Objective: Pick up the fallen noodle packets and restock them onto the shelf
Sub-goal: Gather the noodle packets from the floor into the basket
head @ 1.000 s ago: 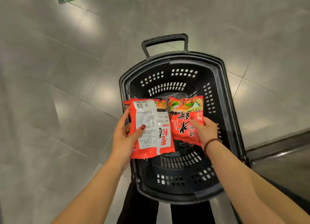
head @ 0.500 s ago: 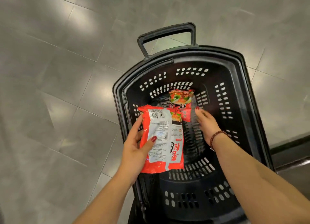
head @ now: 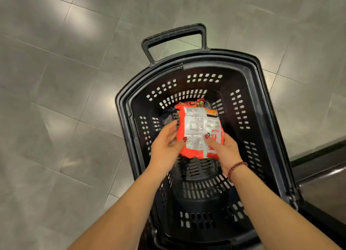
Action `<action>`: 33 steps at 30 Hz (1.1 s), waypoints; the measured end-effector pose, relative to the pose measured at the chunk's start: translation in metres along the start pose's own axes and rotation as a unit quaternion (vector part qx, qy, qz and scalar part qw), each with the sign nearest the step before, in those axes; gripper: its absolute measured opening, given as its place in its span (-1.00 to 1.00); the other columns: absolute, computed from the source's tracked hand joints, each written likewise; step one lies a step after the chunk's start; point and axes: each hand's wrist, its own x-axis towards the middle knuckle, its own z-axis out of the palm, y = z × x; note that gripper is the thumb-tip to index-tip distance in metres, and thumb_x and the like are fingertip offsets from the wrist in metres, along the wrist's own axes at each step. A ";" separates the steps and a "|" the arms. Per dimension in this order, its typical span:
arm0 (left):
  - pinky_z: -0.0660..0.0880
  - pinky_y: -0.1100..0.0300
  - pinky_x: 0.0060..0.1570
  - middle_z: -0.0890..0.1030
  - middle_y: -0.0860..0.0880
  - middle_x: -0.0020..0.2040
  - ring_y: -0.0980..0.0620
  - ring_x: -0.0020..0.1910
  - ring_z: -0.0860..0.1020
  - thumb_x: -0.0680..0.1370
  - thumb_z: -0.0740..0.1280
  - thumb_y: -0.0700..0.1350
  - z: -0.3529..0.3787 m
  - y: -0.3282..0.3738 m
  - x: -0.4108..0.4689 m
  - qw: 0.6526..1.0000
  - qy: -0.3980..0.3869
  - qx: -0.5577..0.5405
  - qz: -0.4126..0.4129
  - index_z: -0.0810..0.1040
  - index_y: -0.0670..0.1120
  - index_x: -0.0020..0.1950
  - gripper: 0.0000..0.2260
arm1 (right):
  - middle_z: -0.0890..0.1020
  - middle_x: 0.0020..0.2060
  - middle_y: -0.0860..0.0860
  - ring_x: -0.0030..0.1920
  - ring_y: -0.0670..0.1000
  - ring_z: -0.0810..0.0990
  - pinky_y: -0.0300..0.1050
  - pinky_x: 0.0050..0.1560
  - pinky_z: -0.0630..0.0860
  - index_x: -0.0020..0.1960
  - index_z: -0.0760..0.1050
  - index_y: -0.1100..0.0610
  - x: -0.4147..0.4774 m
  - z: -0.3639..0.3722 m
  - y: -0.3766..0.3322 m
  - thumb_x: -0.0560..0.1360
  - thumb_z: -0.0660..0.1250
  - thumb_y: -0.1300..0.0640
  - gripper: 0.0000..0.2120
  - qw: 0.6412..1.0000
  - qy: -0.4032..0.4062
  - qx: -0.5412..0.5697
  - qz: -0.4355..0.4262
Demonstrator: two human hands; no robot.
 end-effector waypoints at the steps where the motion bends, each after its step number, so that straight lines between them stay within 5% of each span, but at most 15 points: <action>1: 0.50 0.18 0.22 0.54 -0.02 0.27 0.09 0.22 0.54 0.50 0.40 -0.33 -0.004 0.002 0.001 1.000 0.010 0.006 0.003 0.42 -0.03 0.37 -0.52 | 0.69 0.02 0.08 -0.03 0.03 0.69 -0.10 -0.11 0.64 0.16 0.54 0.13 0.009 -0.002 0.000 0.47 0.42 0.26 -0.73 1.000 0.014 -0.010 -0.007; 9: 0.52 0.34 0.04 0.62 -0.10 0.08 0.02 0.05 0.60 0.51 0.35 -0.40 -0.032 -0.006 -0.005 0.996 0.025 0.073 0.033 0.56 -0.04 0.09 -0.71 | 0.49 0.18 0.01 0.13 -0.02 0.48 -0.19 0.17 0.38 0.37 0.36 0.25 0.046 0.003 -0.010 0.49 0.41 0.22 -0.50 0.976 0.066 -0.206 -0.008; 12: 0.51 0.39 0.01 0.61 -0.04 0.06 0.10 0.01 0.58 0.52 0.34 -0.39 -0.031 -0.006 -0.011 0.995 0.009 0.092 0.037 0.55 -0.02 0.07 -0.71 | 0.54 0.19 0.10 0.12 0.00 0.51 -0.16 0.20 0.41 0.29 0.41 0.25 0.023 -0.001 -0.007 0.49 0.41 0.21 -0.59 0.968 0.090 -0.231 -0.031; 17: 0.44 0.19 0.23 0.54 0.06 0.17 0.10 0.17 0.50 0.54 0.38 -0.22 -0.032 0.005 -0.029 0.965 -0.034 0.248 0.079 0.53 0.06 0.18 -0.73 | 0.50 0.15 0.03 0.21 0.01 0.45 -0.13 0.25 0.34 0.24 0.46 0.13 -0.049 -0.016 -0.016 0.46 0.42 0.17 -0.63 0.863 0.068 -0.443 -0.235; 22: 0.26 0.11 0.37 0.49 -0.05 0.33 -0.05 0.36 0.37 0.52 0.38 -0.14 -0.039 0.058 -0.075 0.849 -0.131 0.467 0.211 0.46 -0.06 0.38 -0.58 | 0.49 0.28 0.15 0.28 0.20 0.44 0.10 0.28 0.37 0.28 0.47 0.18 -0.137 -0.020 -0.054 0.42 0.43 0.07 -0.53 0.771 0.085 -0.563 -0.286; 28: 0.34 -0.08 0.35 0.39 -0.15 0.42 -0.17 0.41 0.32 0.46 0.41 -0.02 -0.035 0.124 -0.144 0.657 -0.210 0.639 0.339 0.37 -0.07 0.46 -0.42 | 0.35 0.43 0.11 0.41 0.17 0.30 0.12 0.42 0.21 0.43 0.33 0.11 -0.253 -0.018 -0.074 0.44 0.36 -0.07 -0.39 0.748 0.143 -0.590 -0.266; 33: 0.37 -0.13 0.31 0.38 -0.18 0.42 -0.20 0.39 0.34 0.46 0.39 0.05 -0.020 0.152 -0.201 0.571 -0.242 0.682 0.387 0.35 -0.07 0.46 -0.40 | 0.26 0.49 0.09 0.46 0.15 0.24 0.09 0.46 0.17 0.49 0.24 0.09 -0.333 -0.037 -0.051 0.43 0.37 -0.14 -0.28 0.767 0.213 -0.568 -0.208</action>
